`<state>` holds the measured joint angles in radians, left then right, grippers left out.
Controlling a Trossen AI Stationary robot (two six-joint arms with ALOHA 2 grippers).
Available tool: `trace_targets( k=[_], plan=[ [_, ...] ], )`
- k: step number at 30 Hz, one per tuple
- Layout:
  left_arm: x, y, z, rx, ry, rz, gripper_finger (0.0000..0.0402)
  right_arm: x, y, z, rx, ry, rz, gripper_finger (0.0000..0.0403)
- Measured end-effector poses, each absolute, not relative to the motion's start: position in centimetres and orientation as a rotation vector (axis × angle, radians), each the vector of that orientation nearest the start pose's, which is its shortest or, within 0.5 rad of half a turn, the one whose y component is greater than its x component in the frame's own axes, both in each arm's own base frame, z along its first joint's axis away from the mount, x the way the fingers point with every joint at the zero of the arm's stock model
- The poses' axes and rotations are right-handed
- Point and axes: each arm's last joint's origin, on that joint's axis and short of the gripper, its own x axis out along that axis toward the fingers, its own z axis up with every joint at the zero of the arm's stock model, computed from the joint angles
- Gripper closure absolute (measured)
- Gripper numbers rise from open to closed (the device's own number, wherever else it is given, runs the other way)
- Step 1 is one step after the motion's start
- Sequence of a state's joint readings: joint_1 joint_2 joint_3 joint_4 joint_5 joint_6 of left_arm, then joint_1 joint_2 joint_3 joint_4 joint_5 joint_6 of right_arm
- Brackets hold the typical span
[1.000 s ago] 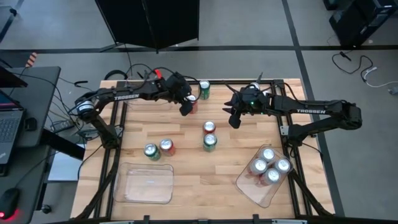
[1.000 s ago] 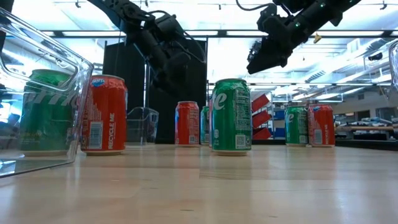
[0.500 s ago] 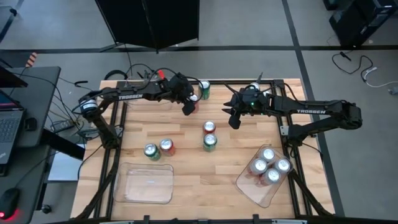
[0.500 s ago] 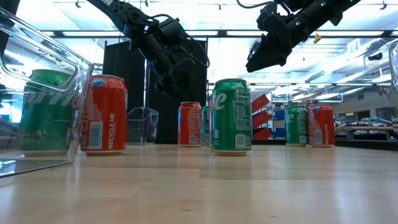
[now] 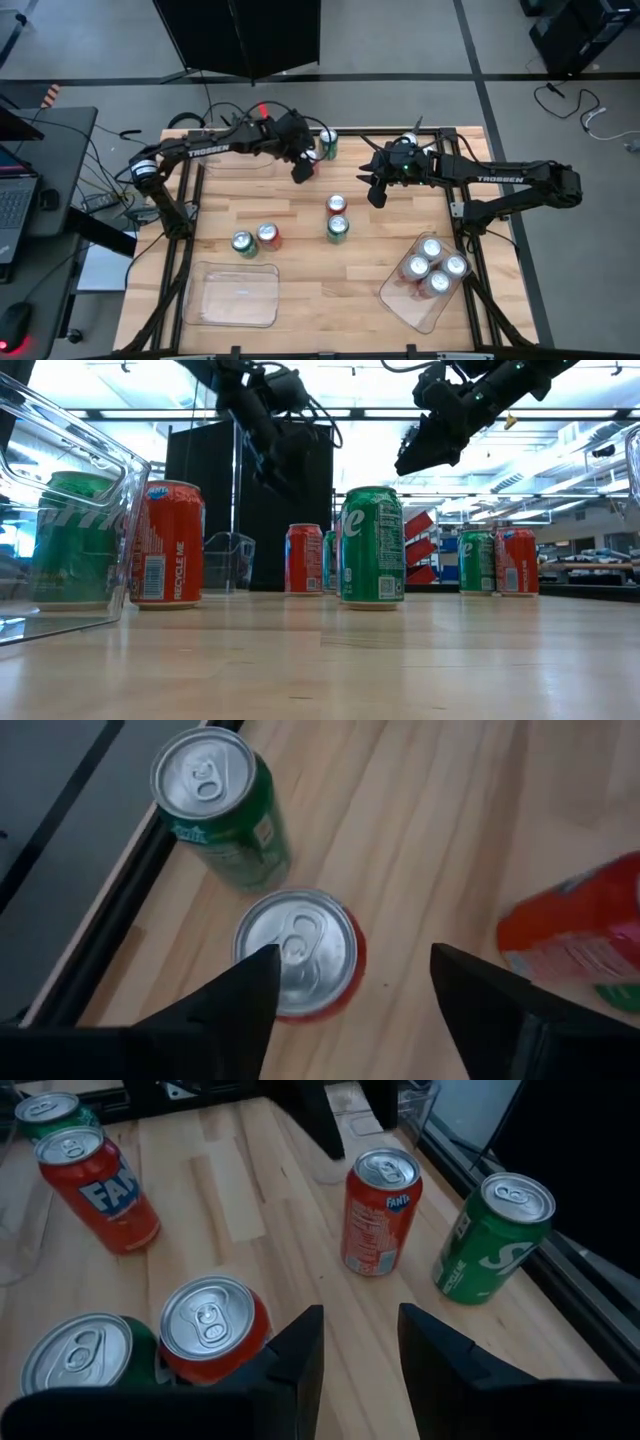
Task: Sort soda cans
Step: Put the orange soda can into the top left transparent bin
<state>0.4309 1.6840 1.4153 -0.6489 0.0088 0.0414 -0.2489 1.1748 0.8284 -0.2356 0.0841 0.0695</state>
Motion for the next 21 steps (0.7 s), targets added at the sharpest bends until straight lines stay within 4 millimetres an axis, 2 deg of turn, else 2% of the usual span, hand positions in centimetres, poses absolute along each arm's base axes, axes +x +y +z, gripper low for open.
trace_targets(
  k=[6, 10, 13, 14, 17, 21],
  plan=[
    [32.6, 14.1, 32.2, -0.125, 0.96, 0.352, 0.0225, 24.2, -6.4, 26.7, 0.118, 0.57, -0.345, 0.0286],
    [32.2, 14.0, 34.5, -0.091, 0.96, 0.41, 0.0304, 24.2, -6.4, 26.7, 0.12, 0.567, -0.345, 0.0288],
    [31.9, 14.0, 35.6, -0.078, 0.959, 0.435, 0.0376, 24.3, -6.4, 26.9, 0.118, 0.552, -0.346, 0.029],
    [31.9, 13.9, 35.7, -0.081, 0.962, 0.438, 0.0388, 24.3, -6.4, 26.9, 0.114, 0.537, -0.346, 0.0293],
    [31.3, 13.7, 36.1, -0.106, 1.006, 0.44, 0.0395, 24.5, -6.4, 26.3, 0.095, 0.47, -0.342, 0.0317],
    [30.5, 13.4, 35.9, -0.115, 1.1, 0.362, 0.0398, 24.5, -6.3, 24.9, 0.072, 0.379, -0.337, 0.0377]
  ],
)
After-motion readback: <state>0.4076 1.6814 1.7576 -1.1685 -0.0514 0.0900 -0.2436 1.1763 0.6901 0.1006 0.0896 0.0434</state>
